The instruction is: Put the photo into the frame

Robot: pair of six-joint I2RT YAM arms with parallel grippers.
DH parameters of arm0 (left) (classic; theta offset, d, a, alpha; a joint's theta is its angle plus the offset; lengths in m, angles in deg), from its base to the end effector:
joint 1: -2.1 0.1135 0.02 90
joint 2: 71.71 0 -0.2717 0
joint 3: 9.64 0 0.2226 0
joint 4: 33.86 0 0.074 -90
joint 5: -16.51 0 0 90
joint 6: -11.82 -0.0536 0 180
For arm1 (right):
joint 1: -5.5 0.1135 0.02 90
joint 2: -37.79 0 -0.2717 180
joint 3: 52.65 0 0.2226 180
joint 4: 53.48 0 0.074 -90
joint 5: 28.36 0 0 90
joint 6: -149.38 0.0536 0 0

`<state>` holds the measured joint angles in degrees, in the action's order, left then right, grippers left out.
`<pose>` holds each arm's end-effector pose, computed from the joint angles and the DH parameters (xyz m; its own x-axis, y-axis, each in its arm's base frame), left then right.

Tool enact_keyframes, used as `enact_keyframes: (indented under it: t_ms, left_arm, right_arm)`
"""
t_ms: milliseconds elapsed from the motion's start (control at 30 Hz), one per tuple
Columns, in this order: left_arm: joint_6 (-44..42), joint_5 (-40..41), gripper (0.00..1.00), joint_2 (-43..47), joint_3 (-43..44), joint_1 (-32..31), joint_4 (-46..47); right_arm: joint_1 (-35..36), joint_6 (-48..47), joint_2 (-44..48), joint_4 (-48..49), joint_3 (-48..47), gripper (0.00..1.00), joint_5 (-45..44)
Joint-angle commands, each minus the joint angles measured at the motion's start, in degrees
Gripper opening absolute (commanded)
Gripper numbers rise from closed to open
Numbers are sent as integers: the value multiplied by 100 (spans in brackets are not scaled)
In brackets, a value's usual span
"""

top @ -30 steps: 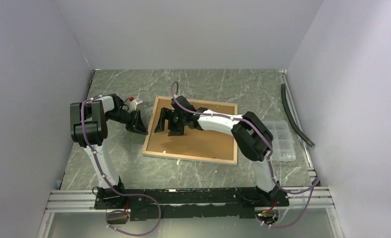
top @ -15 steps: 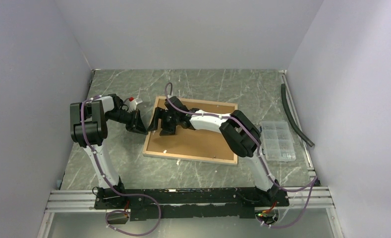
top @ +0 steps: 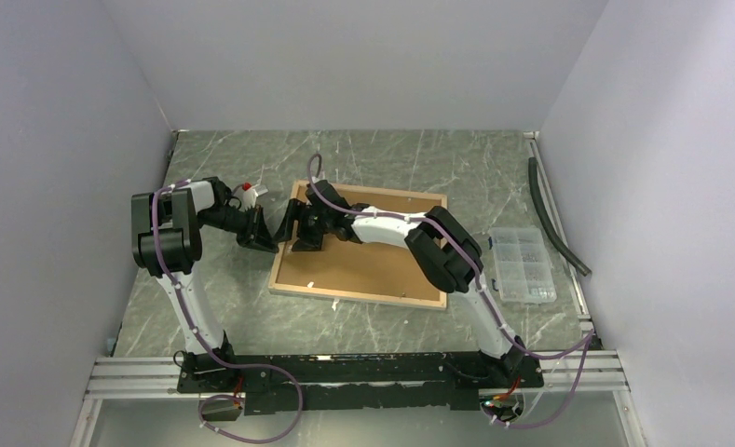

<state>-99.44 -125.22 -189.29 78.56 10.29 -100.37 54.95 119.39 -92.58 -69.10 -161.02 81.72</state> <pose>0.3314 0.0052 0.1385 -0.9785 0.0861 -0.1875 0.2005 0.6120 -0.7650 0.3116 0.3925 0.1612 -0.9696 0.1180 -0.2144 -0.1014 0.6036 0.7908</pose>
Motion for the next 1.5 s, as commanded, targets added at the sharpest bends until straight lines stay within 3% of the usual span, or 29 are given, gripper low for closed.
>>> enact_keyframes:
  t_ms: [0,800,1033,1200,1300,1400,1467]
  left_arm:
    - [-137,102,6,35,-158,-123,304]
    - [-192,90,4,73,-115,-117,229]
    - [-235,87,5,200,77,-39,-28]
    - [-297,25,25,477,460,199,-465]
    - [-309,75,37,752,622,290,-682]
    - [-373,209,55,1083,727,326,-924]
    - [-400,317,59,1333,744,324,-1068]
  right_arm:
    - [29,50,-226,99,-238,68,-59]
    - [83,130,-428,140,-497,63,289]
    - [-137,-818,98,-318,-741,71,146]
    - [-180,-2609,1211,-1353,-416,79,-338]
    - [-144,-3547,2095,-1969,383,80,-746]
    - [-112,-4113,3079,-2182,1524,79,-853]
    - [-55,-4310,3511,-2238,2205,78,-949]
